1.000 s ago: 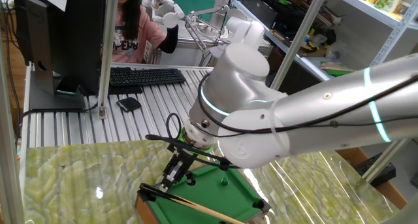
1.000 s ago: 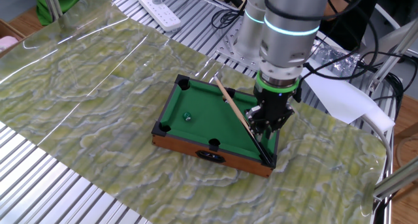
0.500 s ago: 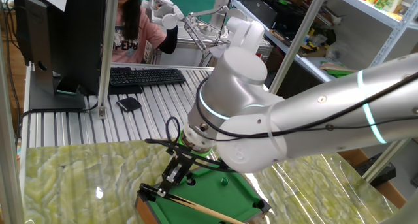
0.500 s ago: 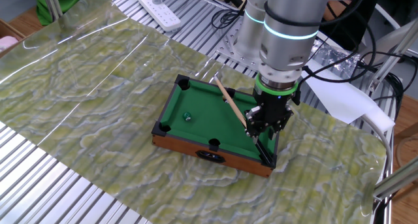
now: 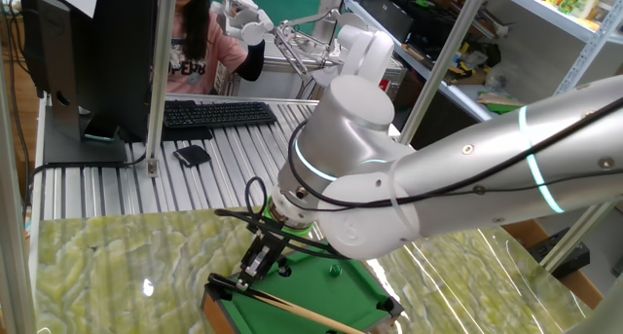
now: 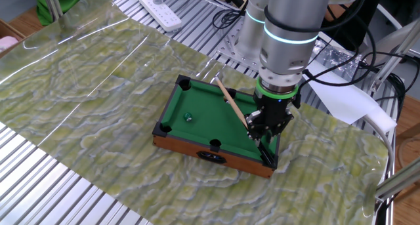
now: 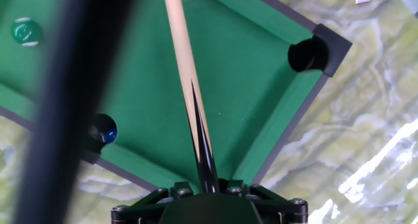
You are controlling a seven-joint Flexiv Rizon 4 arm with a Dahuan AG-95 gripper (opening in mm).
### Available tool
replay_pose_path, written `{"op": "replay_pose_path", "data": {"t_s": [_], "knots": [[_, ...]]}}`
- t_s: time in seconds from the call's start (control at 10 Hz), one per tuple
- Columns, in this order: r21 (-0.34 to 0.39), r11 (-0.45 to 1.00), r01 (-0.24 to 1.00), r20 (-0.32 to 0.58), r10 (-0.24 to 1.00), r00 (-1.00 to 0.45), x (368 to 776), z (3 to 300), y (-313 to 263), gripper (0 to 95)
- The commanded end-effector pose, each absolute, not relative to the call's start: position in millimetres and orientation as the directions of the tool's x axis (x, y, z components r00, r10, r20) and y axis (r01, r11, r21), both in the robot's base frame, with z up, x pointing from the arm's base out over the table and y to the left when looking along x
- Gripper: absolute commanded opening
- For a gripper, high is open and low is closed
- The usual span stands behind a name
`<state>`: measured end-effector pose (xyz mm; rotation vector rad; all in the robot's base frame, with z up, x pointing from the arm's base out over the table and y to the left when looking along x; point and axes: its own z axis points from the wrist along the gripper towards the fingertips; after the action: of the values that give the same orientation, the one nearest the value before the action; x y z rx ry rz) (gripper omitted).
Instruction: Hit the pool ball
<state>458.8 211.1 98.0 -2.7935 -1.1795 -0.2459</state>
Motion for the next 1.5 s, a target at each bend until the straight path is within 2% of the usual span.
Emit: {"op": "replay_pose_path", "data": {"t_s": [0.1, 1.5], "knots": [[-0.027, -0.699, 0.715, 0.188, 0.699, 0.690, 458.9, 97.9, 210.7, 38.0], [-0.029, -0.718, 0.695, 0.189, 0.679, 0.710, 451.1, 82.7, 214.3, 38.0]]}}
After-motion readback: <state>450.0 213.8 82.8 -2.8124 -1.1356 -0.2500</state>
